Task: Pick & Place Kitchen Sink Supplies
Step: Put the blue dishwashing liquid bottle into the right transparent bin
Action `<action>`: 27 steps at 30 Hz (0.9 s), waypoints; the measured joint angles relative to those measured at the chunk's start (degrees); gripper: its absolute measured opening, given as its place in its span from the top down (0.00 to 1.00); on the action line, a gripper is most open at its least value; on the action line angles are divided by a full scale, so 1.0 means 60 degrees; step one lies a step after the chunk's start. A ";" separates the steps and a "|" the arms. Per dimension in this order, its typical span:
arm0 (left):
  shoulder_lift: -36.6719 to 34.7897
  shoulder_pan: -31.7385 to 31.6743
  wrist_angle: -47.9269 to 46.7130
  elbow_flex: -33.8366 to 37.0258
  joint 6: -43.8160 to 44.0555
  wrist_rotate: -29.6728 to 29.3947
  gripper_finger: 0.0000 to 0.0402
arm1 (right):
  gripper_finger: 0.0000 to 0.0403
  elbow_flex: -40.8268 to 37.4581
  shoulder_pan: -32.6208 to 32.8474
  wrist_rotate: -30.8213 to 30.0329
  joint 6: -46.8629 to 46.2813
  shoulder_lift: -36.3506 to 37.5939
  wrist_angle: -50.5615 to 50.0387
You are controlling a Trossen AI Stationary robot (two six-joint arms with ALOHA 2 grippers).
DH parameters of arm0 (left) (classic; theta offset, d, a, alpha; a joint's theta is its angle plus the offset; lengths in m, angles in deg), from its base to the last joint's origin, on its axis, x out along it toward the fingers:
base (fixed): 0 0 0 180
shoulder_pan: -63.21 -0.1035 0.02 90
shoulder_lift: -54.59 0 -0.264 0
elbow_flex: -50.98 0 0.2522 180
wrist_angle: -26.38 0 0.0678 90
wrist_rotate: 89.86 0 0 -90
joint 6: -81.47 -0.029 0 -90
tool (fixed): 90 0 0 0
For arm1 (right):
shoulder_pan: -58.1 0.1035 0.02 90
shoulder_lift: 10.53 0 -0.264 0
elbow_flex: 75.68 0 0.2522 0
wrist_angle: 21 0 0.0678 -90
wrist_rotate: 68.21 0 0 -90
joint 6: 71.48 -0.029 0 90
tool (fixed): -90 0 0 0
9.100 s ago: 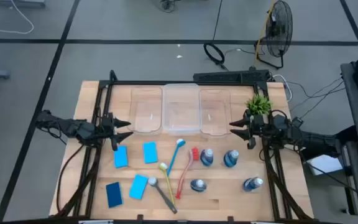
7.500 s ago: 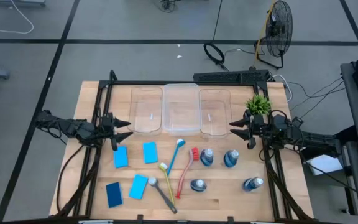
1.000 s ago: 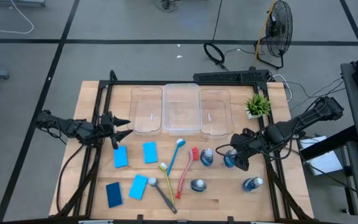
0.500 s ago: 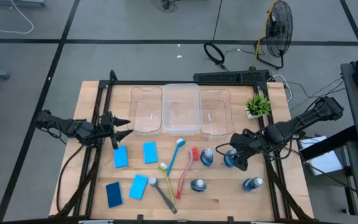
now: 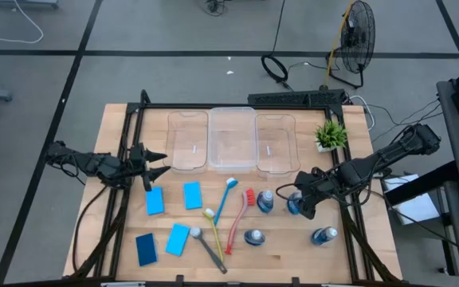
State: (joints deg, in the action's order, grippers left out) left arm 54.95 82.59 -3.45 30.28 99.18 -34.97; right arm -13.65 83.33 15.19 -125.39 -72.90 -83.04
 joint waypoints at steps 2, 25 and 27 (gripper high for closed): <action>0.0000 0.0000 0.0000 0.0000 0.0000 0.0000 0.37 | 0.22 -0.0329 -0.0004 0.0168 -0.0293 -0.0002 0.0358; 0.0000 0.0000 0.0002 0.0001 0.0005 0.0000 0.37 | 0.56 -0.0791 -0.0004 0.0114 -0.0651 0.0011 0.1170; 0.0000 0.0000 0.0004 0.0000 0.0004 0.0000 0.37 | 0.59 -0.0789 -0.0004 0.0122 -0.0650 0.0011 0.1181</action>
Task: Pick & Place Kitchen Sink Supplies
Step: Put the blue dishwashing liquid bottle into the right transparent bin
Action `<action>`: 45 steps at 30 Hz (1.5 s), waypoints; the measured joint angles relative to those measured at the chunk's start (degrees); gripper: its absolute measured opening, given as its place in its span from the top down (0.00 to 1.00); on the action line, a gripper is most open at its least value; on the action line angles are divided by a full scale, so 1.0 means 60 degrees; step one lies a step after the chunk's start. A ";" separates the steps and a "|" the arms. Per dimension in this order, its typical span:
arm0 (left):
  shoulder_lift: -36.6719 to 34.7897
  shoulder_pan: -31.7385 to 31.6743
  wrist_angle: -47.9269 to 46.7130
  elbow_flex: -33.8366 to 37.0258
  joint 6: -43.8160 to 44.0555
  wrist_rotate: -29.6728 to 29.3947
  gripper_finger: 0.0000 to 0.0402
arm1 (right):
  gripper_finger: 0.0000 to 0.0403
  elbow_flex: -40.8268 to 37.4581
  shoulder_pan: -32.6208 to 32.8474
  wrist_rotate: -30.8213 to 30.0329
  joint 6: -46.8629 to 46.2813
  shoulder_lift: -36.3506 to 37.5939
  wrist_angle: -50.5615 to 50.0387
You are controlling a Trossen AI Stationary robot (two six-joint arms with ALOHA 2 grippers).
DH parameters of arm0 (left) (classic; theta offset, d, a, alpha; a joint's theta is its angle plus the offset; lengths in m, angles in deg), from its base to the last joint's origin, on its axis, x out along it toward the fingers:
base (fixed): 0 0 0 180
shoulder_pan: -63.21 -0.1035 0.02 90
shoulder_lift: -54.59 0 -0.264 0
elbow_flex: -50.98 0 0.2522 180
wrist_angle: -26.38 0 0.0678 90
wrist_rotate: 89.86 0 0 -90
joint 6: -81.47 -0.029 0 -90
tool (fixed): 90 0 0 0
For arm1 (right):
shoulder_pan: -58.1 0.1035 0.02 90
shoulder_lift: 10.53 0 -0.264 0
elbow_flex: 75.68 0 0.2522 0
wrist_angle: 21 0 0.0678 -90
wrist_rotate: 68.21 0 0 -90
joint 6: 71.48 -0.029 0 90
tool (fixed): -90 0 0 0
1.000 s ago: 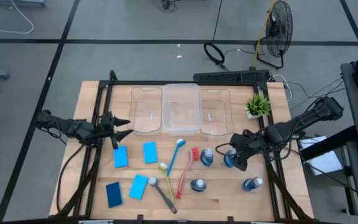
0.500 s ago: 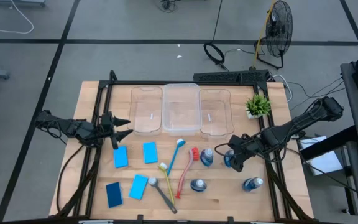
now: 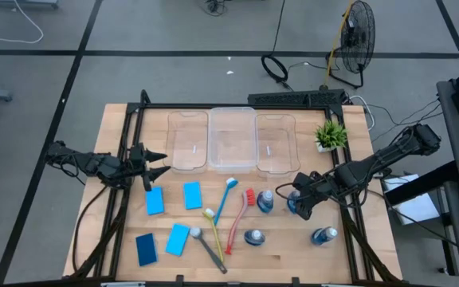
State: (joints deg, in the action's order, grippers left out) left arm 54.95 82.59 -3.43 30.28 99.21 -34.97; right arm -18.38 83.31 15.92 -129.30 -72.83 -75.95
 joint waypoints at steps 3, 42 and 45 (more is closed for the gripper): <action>0.0000 0.0000 0.0000 0.0000 0.0001 0.0000 0.37 | 0.60 0.0001 0.0000 0.0002 -0.0001 0.0000 -0.0003; 0.0000 0.0000 0.0011 0.0000 0.0127 0.0000 0.37 | 0.62 -0.0021 0.0000 -0.0347 0.0892 0.4871 0.3116; 0.0000 0.0000 0.0037 0.0000 0.0127 0.0000 0.37 | 0.62 -0.0017 0.0004 -0.0524 0.1611 0.5041 0.4147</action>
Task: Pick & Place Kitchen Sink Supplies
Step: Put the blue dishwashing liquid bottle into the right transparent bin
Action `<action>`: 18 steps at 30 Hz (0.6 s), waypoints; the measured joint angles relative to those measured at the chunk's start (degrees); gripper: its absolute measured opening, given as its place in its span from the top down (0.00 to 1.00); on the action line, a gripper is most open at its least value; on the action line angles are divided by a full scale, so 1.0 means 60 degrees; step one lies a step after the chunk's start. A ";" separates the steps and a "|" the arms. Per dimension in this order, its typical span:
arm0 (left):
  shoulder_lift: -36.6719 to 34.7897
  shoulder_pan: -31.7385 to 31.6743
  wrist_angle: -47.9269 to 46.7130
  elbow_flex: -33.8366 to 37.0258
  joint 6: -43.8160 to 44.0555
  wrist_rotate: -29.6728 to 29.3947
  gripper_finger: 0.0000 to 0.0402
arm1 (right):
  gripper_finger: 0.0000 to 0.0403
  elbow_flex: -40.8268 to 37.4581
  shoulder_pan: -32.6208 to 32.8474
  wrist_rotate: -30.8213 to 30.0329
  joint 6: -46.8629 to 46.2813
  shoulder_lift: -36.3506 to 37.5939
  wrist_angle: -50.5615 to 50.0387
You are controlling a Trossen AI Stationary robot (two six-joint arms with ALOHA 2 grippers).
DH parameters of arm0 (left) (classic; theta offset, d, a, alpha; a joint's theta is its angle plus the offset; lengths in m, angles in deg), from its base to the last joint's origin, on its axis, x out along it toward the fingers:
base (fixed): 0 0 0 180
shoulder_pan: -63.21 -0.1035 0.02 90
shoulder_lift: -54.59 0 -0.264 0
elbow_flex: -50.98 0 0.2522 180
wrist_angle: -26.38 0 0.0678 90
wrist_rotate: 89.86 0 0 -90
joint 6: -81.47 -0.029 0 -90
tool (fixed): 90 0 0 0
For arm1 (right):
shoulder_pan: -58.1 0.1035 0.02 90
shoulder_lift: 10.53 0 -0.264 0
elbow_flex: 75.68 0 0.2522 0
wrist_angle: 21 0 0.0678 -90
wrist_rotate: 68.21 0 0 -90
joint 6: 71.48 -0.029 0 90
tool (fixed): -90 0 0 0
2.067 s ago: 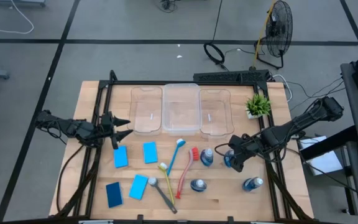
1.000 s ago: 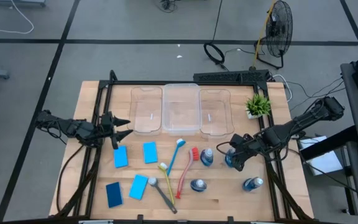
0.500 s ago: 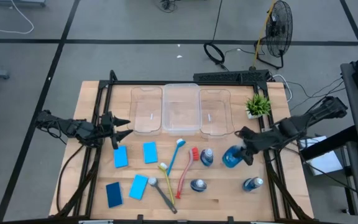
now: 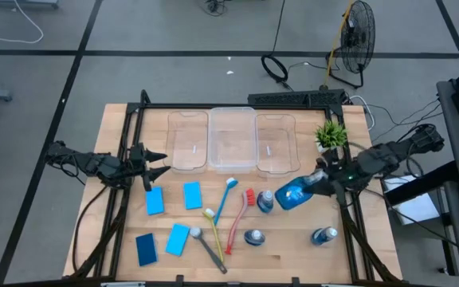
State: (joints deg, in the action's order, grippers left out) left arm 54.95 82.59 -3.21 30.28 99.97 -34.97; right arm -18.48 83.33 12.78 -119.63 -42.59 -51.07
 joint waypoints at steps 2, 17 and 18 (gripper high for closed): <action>0.0000 0.0000 0.0120 0.0000 -0.0001 -0.0001 0.37 | 0.62 0.0002 0.0000 -0.0053 0.0502 0.0052 0.0607; -0.0004 0.0000 0.0528 0.0000 -0.0062 0.0000 0.37 | 0.62 0.0011 0.0000 -0.2416 0.1494 -0.0422 0.0603; -0.0004 0.0000 0.0528 0.0000 -0.0062 0.0000 0.37 | 0.62 0.0011 0.0000 -0.2849 0.1617 -0.0478 0.0610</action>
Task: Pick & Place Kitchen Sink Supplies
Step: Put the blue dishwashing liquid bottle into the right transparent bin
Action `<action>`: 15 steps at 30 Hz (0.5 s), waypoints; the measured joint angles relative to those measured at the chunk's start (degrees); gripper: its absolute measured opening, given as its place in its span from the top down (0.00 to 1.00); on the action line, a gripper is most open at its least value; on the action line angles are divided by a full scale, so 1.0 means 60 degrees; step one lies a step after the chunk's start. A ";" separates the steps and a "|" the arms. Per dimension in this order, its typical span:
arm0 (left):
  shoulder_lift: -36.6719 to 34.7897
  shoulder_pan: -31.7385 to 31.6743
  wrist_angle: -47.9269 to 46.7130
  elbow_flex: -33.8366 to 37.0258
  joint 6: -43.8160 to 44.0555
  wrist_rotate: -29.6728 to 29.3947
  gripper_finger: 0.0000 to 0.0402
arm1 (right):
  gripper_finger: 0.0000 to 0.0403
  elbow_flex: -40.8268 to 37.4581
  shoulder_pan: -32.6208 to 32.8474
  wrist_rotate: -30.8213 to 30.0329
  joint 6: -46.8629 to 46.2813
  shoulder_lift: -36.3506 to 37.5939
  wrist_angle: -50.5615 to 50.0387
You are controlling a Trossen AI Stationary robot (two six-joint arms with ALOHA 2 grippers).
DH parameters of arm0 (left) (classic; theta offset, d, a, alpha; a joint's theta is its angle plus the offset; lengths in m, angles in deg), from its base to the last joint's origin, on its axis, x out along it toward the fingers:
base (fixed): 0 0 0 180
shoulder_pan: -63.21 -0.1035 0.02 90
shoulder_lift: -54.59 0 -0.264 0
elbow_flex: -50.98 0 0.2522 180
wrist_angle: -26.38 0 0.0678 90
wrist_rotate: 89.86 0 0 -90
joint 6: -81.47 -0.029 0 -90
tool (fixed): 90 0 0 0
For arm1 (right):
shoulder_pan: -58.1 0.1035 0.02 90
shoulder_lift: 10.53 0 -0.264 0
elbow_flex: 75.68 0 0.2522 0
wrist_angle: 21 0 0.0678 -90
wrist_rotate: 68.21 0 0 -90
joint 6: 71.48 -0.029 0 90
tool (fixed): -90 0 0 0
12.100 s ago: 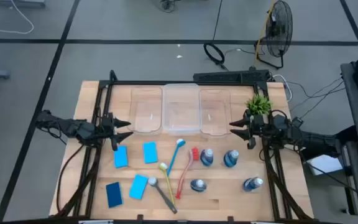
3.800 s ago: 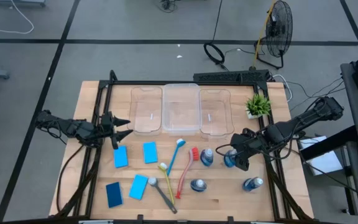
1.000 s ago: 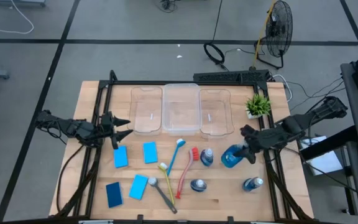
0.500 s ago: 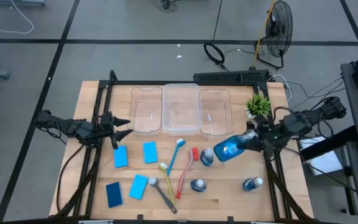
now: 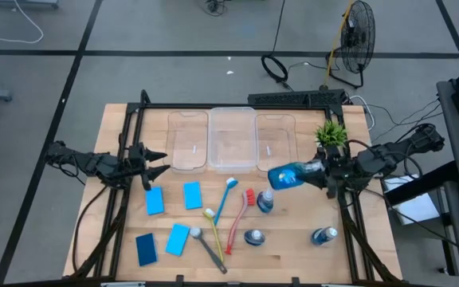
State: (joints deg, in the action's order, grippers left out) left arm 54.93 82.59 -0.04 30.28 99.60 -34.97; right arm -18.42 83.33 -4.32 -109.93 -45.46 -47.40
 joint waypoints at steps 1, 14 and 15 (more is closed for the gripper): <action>0.0000 0.0000 0.0000 0.0000 0.0000 0.0000 0.37 | 0.62 0.0000 0.0000 -0.0494 0.0122 -0.0048 0.0011; 0.0001 0.0000 0.0010 0.0000 -0.0073 0.0000 0.37 | 0.63 0.0000 -0.0094 -0.5386 0.3480 -0.0537 0.0360; 0.0004 0.0000 0.0009 0.0000 -0.0073 0.0000 0.37 | 0.63 0.0000 -0.0194 -0.5470 0.3620 -0.0567 0.0360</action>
State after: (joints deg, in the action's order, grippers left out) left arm 54.95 82.59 0.01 30.28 99.16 -34.97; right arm -18.42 82.17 -37.14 -88.21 -48.86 -45.24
